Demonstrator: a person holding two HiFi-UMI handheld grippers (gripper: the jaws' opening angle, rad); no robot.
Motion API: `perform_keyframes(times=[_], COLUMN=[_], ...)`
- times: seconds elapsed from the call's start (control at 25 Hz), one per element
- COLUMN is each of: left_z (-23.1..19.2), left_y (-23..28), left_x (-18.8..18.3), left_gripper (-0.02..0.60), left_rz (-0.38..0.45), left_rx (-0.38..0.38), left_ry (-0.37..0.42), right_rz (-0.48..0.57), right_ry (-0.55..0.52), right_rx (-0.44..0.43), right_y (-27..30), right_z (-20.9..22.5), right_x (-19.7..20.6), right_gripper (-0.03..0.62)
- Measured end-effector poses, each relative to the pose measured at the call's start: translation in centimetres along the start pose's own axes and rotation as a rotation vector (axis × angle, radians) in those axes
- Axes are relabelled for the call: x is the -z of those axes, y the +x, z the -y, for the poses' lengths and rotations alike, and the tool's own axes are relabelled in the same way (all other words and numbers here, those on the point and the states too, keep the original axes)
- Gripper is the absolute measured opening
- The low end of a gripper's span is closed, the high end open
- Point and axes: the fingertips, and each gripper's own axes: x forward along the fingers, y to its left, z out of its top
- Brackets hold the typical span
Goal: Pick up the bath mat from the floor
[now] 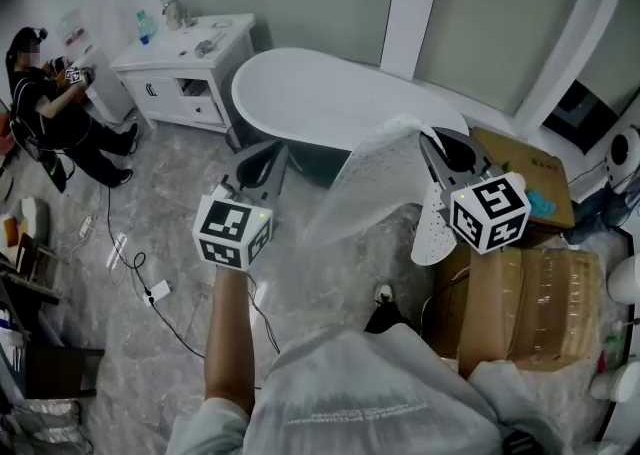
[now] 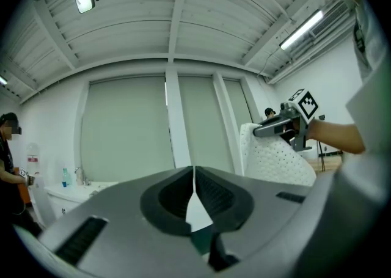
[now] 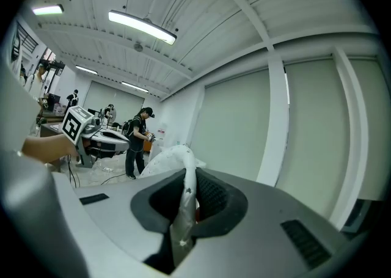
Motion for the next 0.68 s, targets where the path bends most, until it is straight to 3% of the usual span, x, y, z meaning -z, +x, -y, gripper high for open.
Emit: perform_keyframes(times=[0.68], left_z=[3.2], left_y=[1.0], left_x=[3.3], left_gripper=[0.023], left_rz=[-0.068], left_rx=[0.087], left_ry=[0.018], right_rz=[-0.017], right_ry=[-0.012], right_rx=[-0.075], right_y=[0.1], right_z=[-1.4], right_x=[0.7], right_gripper=[0.043])
